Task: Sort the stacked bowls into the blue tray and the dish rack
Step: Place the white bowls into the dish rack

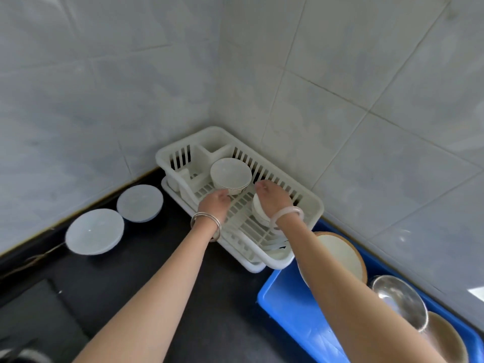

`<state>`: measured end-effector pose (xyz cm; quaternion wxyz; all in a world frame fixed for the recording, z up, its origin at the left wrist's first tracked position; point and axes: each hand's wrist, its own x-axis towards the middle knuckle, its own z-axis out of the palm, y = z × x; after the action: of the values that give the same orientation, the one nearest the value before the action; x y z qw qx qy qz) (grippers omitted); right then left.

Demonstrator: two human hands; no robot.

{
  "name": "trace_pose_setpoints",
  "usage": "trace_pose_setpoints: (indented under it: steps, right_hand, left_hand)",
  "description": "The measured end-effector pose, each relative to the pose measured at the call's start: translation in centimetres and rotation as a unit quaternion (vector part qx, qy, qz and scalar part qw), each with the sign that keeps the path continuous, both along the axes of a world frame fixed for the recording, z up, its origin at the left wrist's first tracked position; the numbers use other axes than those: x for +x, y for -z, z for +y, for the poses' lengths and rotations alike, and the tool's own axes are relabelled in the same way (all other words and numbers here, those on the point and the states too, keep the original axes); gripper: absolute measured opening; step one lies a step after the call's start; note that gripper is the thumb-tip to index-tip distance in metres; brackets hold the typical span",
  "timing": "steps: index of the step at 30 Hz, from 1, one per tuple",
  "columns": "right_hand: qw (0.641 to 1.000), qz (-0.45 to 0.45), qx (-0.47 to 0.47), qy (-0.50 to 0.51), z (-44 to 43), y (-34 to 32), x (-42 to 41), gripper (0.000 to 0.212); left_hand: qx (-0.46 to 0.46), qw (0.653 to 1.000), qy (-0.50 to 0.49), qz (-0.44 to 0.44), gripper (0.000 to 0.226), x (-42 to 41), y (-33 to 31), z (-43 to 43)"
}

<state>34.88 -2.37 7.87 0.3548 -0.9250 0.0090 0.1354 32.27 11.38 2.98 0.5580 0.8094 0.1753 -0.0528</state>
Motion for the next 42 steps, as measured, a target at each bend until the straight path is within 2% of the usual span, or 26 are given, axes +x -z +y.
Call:
trace_pose_setpoints:
  steps: [2,5,12,18,23,25,27,31,35,38,42]
  right_hand:
    - [0.999,0.006,0.039,-0.012,2.7,0.2,-1.3,0.037]
    - [0.998,0.007,0.039,-0.046,6.6,1.6,-2.6,0.035]
    - [0.99,0.097,-0.004,-0.098,15.4,7.1,-3.6,0.04]
    - [0.984,0.135,-0.055,-0.107,20.8,11.1,-1.6,0.055]
    - [0.987,0.139,-0.048,-0.067,23.3,13.3,0.0,0.048]
    - [0.984,0.171,0.043,-0.001,23.9,14.1,0.4,0.038]
    - [0.966,0.207,0.138,0.065,24.2,14.3,0.6,0.034]
    - [0.962,0.19,0.175,0.09,23.6,13.9,0.9,0.036]
    - [0.97,0.122,0.198,0.074,23.2,12.3,0.5,0.035]
    - [0.978,0.094,0.184,0.017,23.8,10.8,-0.2,0.03]
    - [0.983,0.103,0.144,-0.05,25.5,9.9,-1.5,0.019]
  left_hand:
    - [0.018,0.999,-0.037,-0.023,0.038,-2.4,0.0,2.2]
    - [0.048,0.993,-0.106,-0.034,0.039,-5.8,0.9,5.7]
    - [0.124,0.959,-0.256,-0.001,0.046,-10.4,5.3,13.8]
    - [0.179,0.934,-0.306,0.052,0.054,-11.1,8.8,19.7]
    - [0.141,0.929,-0.339,0.048,0.063,-11.6,10.7,21.9]
    - [0.084,0.926,-0.365,0.034,0.067,-11.8,11.2,22.4]
    - [0.024,0.921,-0.389,0.031,0.068,-11.9,11.5,22.5]
    - [-0.032,0.918,-0.396,0.006,0.06,-12.1,11.8,22.3]
    - [-0.045,0.917,-0.395,-0.007,0.058,-12.2,11.9,22.4]
    - [-0.061,0.914,-0.402,-0.015,0.052,-12.3,12.1,22.6]
    - [-0.195,0.873,-0.443,-0.06,0.037,-12.4,12.1,22.9]
